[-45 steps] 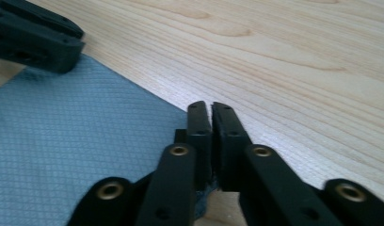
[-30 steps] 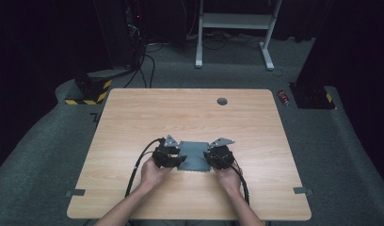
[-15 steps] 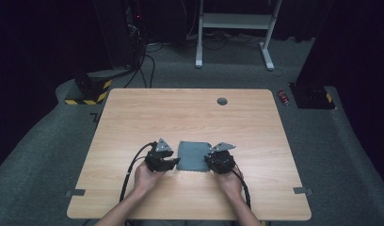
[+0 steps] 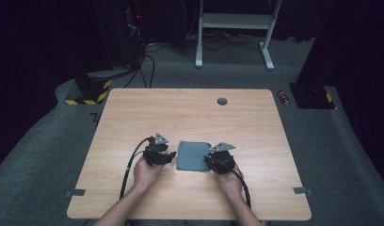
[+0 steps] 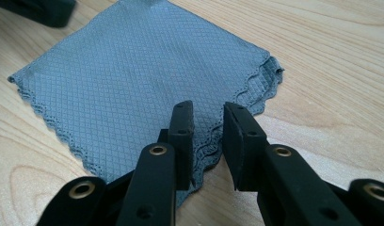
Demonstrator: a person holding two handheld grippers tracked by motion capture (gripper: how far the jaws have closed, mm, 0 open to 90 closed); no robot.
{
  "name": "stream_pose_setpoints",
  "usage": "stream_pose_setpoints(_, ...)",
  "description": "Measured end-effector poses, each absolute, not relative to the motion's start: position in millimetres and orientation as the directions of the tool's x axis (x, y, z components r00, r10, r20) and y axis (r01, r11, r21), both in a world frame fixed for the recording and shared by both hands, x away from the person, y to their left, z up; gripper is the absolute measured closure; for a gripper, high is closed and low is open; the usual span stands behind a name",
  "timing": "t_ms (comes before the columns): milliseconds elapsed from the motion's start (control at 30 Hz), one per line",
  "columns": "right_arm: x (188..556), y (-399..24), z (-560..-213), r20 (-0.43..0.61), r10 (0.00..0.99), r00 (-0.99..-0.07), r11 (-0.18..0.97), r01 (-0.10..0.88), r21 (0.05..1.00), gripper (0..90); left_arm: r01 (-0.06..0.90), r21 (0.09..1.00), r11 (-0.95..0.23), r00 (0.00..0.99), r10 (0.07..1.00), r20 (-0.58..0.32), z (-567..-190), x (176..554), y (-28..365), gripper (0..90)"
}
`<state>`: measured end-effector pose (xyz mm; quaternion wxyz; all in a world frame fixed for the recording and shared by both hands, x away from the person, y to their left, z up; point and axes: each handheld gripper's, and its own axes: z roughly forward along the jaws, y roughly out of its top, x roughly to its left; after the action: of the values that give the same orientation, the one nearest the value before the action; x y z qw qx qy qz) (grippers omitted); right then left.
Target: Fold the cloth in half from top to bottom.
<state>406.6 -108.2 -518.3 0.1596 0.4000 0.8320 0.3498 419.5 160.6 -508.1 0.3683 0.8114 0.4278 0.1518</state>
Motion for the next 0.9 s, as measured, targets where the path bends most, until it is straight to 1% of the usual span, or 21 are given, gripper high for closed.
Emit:
stream_pose_setpoints(67, 406.5, -108.2, -518.3, 0.014, 0.778, -0.629, 0.435, 0.554, 0.71, 73.6, 0.576, 0.741, -0.344, 0.601, 0.793, -0.099, -505.7, 419.4, 156.0, 50.7)
stream_pose_setpoints(100, 406.4, -107.9, -518.3, 0.012, 0.779, -0.627, 0.434, 0.553, 0.711, 73.5, 0.576, 0.738, -0.351, 0.604, 0.791, -0.096, -506.3, 420.1, 153.0, 49.8)
stream_pose_setpoints(233, 406.0, -107.4, -518.3, 0.005, 0.78, -0.626, 0.437, 0.55, 0.711, 73.2, 0.578, 0.706, -0.41, 0.604, 0.796, -0.033, -517.0, 424.9, 143.9, 49.5)
stream_pose_setpoints(300, 406.1, -107.7, -518.4, 0.005, 0.779, -0.627, 0.437, 0.549, 0.712, 73.0, 0.583, 0.706, -0.403, 0.594, 0.804, -0.031, -516.8, 425.6, 145.5, 48.1)
stream_pose_setpoints(367, 405.5, -107.5, -518.6, 0.009, 0.783, -0.622, 0.431, 0.553, 0.713, 73.0, 0.58, 0.692, -0.43, 0.578, 0.816, 0.023, -515.4, 424.3, 148.4, 50.4)
stream_pose_setpoints(433, 406.2, -107.5, -518.2, 0.003, 0.779, -0.627, 0.439, 0.549, 0.711, 72.0, 0.593, 0.685, -0.422, 0.573, 0.82, 0.009, -513.9, 423.2, 156.1, 49.5)
stream_pose_setpoints(500, 406.4, -107.3, -517.7, 0.002, 0.783, -0.622, 0.438, 0.553, 0.708, 70.4, 0.595, 0.707, -0.382, 0.566, 0.824, -0.031, -511.5, 418.5, 163.6, 49.1)
stream_pose_setpoints(567, 406.3, -106.9, -516.6, 0.002, 0.786, -0.618, 0.439, 0.561, 0.702, 66.9, 0.591, 0.731, -0.34, 0.565, 0.822, -0.074, -507.2, 412.3, 172.4, 48.8)
stream_pose_setpoints(667, 404.5, -111.9, -512.7, 0.027, 0.79, -0.612, 0.406, 0.556, 0.725, 65.0, 0.582, 0.753, -0.307, 0.573, 0.812, -0.112, -502.0, 406.1, 181.1, 47.4)
stream_pose_setpoints(800, 397.5, -124.5, -503.3, 0.044, 0.799, -0.6, 0.369, 0.546, 0.752, 62.6, 0.566, 0.775, -0.281, 0.582, 0.802, -0.135, -495.7, 396.9, 190.6, 46.3)
stream_pose_setpoints(900, 393.8, -135.6, -498.1, 0.049, 0.807, -0.588, 0.352, 0.546, 0.76, 58.2, 0.563, 0.784, -0.262, 0.58, 0.801, -0.148, -493.6, 392.0, 197.4, 45.6)
